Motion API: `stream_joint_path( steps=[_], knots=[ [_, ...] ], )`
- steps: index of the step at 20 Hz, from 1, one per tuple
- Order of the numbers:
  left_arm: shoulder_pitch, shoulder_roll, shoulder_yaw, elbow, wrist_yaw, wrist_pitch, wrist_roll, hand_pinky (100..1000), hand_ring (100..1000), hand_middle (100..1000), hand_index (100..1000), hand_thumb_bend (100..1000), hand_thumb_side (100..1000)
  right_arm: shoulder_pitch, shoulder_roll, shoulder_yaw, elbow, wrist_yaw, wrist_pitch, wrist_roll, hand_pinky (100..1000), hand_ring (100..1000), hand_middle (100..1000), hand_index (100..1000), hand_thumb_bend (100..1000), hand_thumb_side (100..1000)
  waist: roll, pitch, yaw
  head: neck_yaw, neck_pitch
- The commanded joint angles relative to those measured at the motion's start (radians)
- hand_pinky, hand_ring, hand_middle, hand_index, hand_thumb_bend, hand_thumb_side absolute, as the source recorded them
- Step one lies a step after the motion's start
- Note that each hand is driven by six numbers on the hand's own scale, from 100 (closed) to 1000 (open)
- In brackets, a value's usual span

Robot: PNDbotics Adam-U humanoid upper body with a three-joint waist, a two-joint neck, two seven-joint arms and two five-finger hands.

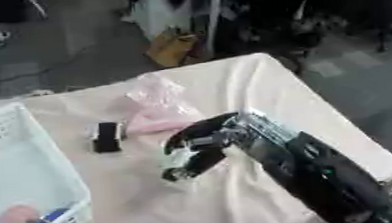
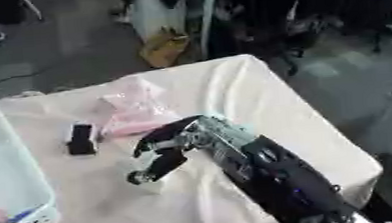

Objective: Pick up objects on the table and place them in the box.

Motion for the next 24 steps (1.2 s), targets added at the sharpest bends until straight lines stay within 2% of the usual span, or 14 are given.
stream_joint_path(
  steps=[1, 2, 3, 5, 6, 8, 12, 17, 22, 24],
  knots=[
    [-0.014, 0.023, 0.002, -0.013, -0.006, -0.001, -0.006, 864, 951, 844, 880, 100, 853, -0.017, -0.013, -0.019, -0.028, 0.027, 0.037, -0.027, 931, 1000, 1000, 1000, 400, 982, -0.013, -0.033, -0.002, 0.012, -0.003],
    [-0.013, 0.023, 0.002, -0.013, -0.007, 0.0, -0.007, 865, 951, 843, 877, 100, 853, -0.017, -0.012, -0.02, -0.031, 0.045, 0.059, -0.027, 914, 1000, 1000, 1000, 386, 1000, -0.014, -0.033, -0.003, 0.014, -0.002],
    [-0.013, 0.022, 0.002, -0.013, -0.007, -0.001, -0.008, 865, 951, 842, 874, 100, 853, -0.019, -0.01, -0.021, -0.033, 0.074, 0.088, -0.024, 899, 1000, 1000, 1000, 328, 1000, -0.015, -0.034, -0.004, 0.015, -0.001],
    [-0.012, 0.021, 0.001, -0.013, -0.009, -0.001, -0.011, 865, 950, 840, 870, 100, 851, -0.025, 0.0, -0.018, -0.038, 0.14, 0.138, -0.011, 883, 1000, 1000, 1000, 323, 1000, -0.017, -0.035, -0.005, 0.013, 0.002],
    [-0.011, 0.02, 0.002, -0.013, -0.01, 0.0, -0.012, 864, 950, 839, 868, 100, 849, -0.027, 0.007, -0.02, -0.043, 0.163, 0.152, -0.006, 880, 1000, 893, 991, 287, 1000, -0.017, -0.035, -0.005, 0.012, 0.002],
    [-0.01, 0.02, 0.002, -0.013, -0.013, 0.0, -0.012, 864, 950, 838, 868, 100, 848, -0.03, 0.017, -0.027, -0.054, 0.194, 0.169, -0.003, 872, 1000, 862, 976, 291, 1000, -0.017, -0.035, -0.004, 0.012, 0.002],
    [-0.01, 0.02, 0.003, -0.013, -0.016, 0.0, -0.013, 863, 950, 836, 867, 100, 846, -0.033, 0.032, -0.035, -0.049, 0.218, 0.169, 0.033, 879, 1000, 872, 966, 313, 1000, -0.02, -0.037, -0.007, 0.011, 0.003],
    [-0.005, 0.021, 0.003, -0.013, -0.019, -0.001, -0.014, 863, 949, 832, 867, 100, 841, -0.025, 0.058, -0.057, 0.003, 0.248, 0.161, 0.051, 883, 1000, 866, 963, 327, 1000, -0.027, -0.039, -0.011, 0.01, 0.006],
    [-0.005, 0.021, 0.004, -0.013, -0.021, -0.002, -0.013, 863, 949, 832, 868, 100, 839, -0.019, 0.083, -0.065, 0.039, 0.222, 0.147, 0.051, 895, 1000, 889, 965, 340, 1000, -0.032, -0.04, -0.012, 0.01, 0.006],
    [-0.005, 0.021, 0.004, -0.013, -0.022, -0.003, -0.012, 863, 949, 831, 868, 100, 839, -0.017, 0.089, -0.061, 0.05, 0.205, 0.141, 0.051, 902, 1000, 896, 970, 377, 1000, -0.032, -0.041, -0.011, 0.011, 0.006]
  ],
)
